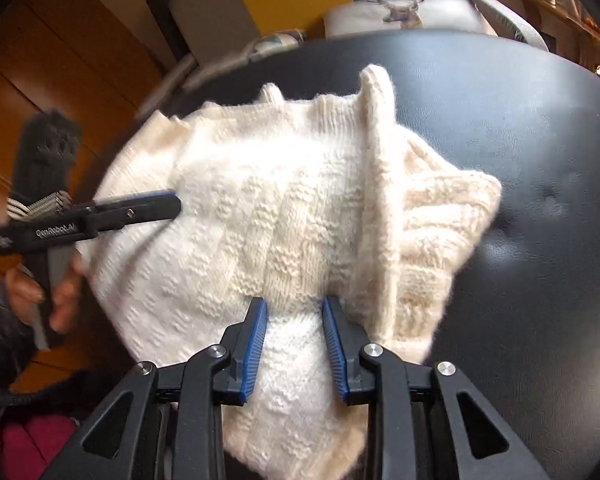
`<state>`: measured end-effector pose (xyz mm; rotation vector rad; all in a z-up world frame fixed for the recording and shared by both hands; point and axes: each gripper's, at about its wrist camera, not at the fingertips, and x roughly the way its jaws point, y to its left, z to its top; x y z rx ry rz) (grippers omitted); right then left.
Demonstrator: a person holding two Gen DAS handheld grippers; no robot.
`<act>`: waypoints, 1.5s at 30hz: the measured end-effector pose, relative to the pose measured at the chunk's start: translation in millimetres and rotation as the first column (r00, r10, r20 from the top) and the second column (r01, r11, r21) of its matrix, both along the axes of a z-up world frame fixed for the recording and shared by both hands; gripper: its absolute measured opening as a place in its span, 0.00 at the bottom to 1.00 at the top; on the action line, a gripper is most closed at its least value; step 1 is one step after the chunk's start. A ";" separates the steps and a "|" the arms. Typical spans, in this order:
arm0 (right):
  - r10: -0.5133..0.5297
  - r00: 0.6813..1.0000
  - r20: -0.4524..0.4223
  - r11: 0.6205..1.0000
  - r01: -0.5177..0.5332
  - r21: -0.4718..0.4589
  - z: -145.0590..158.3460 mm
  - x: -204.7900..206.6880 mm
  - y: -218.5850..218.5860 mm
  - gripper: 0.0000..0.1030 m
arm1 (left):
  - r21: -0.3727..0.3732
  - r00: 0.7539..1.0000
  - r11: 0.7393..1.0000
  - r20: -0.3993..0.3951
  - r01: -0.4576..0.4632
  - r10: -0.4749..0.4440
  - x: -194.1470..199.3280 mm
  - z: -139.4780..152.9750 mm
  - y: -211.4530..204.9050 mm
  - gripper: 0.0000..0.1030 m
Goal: Fold clothes
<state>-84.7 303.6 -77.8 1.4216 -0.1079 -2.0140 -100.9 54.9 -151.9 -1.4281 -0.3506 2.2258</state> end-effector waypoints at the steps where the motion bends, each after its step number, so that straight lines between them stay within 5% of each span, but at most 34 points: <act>1: -0.026 1.000 0.007 0.999 0.027 -0.040 -2.4 0.0 7.7 0.22 | 0.000 1.000 1.000 -0.007 -0.002 0.002 1.4 0.8 -0.1 0.46; 2: -0.055 0.998 0.013 0.996 0.056 -0.066 -4.0 -0.6 14.6 0.13 | 0.021 1.000 1.000 -0.010 -0.007 0.007 3.7 5.3 -3.3 0.46; 5: -0.120 0.992 0.028 0.987 0.122 -0.102 -2.8 0.0 24.7 0.13 | 0.092 1.000 0.995 -0.016 -0.024 0.026 10.7 20.1 -14.1 0.47; 7: -0.152 0.988 -0.007 0.985 0.151 -0.083 6.8 3.2 21.2 0.16 | 0.119 0.996 0.992 -0.065 -0.049 0.057 27.6 37.9 -37.3 0.47; 9: -0.173 0.984 -0.051 0.982 0.168 -0.080 19.3 8.0 16.6 0.31 | 0.123 0.987 0.990 -0.131 -0.074 0.090 47.7 54.6 -73.2 0.49; 12: -0.155 0.979 -0.133 0.980 0.136 -0.142 48.9 19.9 1.5 0.31 | 0.098 0.965 0.986 -0.212 -0.138 0.156 75.4 69.4 -136.2 0.61; 14: -0.109 0.985 -0.130 0.976 0.082 -0.201 63.5 21.6 -23.9 0.31 | 0.068 0.952 0.976 -0.216 -0.205 0.215 91.3 66.1 -185.5 0.64; 19: 0.046 0.992 -0.115 0.984 -0.065 -0.163 72.6 26.9 -106.5 0.31 | 0.170 0.953 0.949 -0.101 -0.266 0.286 124.0 33.0 -275.8 0.64; 25: 0.096 0.992 -0.084 0.995 -0.096 -0.001 52.8 21.5 -169.7 0.31 | 0.221 0.979 0.960 -0.071 -0.173 0.193 132.0 10.3 -279.2 0.64; 30: 0.018 1.000 -0.014 1.000 -0.018 -0.009 29.0 16.8 -153.5 0.31 | 0.260 0.985 0.953 -0.035 -0.157 0.172 125.9 -3.9 -276.3 0.62; 33: -0.019 1.000 0.007 0.998 0.019 -0.055 22.3 15.7 -137.8 0.28 | 0.292 0.989 0.945 0.017 -0.144 0.146 119.1 -15.2 -276.5 0.35; 34: -0.031 0.999 0.013 0.998 0.032 -0.061 21.0 15.3 -133.7 0.26 | 0.295 0.989 0.944 0.025 -0.146 0.145 119.7 -17.8 -277.2 0.12; 35: -0.041 0.999 0.015 0.998 0.041 -0.057 20.2 14.5 -131.6 0.24 | 0.299 0.990 0.943 0.032 -0.143 0.140 122.6 -20.0 -277.4 0.08; 45: -0.052 0.999 0.015 0.997 0.053 -0.060 15.7 9.8 -127.3 0.22 | 0.352 0.975 0.910 0.116 -0.219 0.190 142.1 -27.8 -286.7 0.11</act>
